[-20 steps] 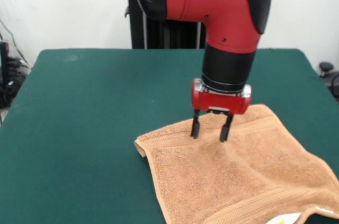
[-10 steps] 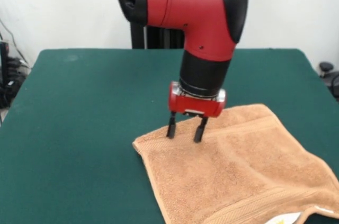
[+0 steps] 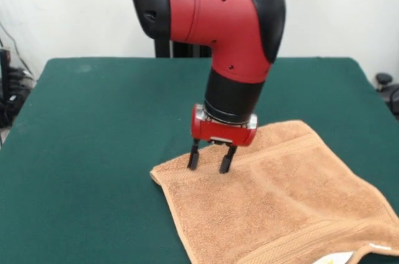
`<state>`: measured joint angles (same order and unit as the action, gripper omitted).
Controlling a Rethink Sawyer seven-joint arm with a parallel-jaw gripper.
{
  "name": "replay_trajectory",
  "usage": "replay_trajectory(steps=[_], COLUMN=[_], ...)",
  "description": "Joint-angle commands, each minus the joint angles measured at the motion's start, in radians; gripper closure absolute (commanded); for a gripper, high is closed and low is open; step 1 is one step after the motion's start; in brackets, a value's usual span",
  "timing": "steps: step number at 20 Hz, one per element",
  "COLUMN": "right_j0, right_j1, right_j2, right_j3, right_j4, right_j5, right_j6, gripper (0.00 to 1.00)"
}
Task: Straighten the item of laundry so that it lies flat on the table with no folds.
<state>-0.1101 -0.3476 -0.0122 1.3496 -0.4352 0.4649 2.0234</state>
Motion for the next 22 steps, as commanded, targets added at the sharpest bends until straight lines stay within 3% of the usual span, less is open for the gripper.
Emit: replay_trajectory(steps=[1,3,7,15,22], right_j0=[0.104,0.161,0.228,0.226,0.221], right_j1=[0.279,0.308,0.326,0.304,0.301], right_j2=[-0.149,-0.231,-0.341,-0.387,-0.392], right_j3=[-0.158,-0.185,-0.205,-0.181,-0.132], right_j4=[-0.100,-0.096,-0.106,-0.076,-0.045], right_j5=[-0.038,0.004,0.096,0.190,0.175], right_j6=[0.193,0.266,0.262,0.109,0.116], gripper=[0.00,0.00,0.00,0.00,0.00])
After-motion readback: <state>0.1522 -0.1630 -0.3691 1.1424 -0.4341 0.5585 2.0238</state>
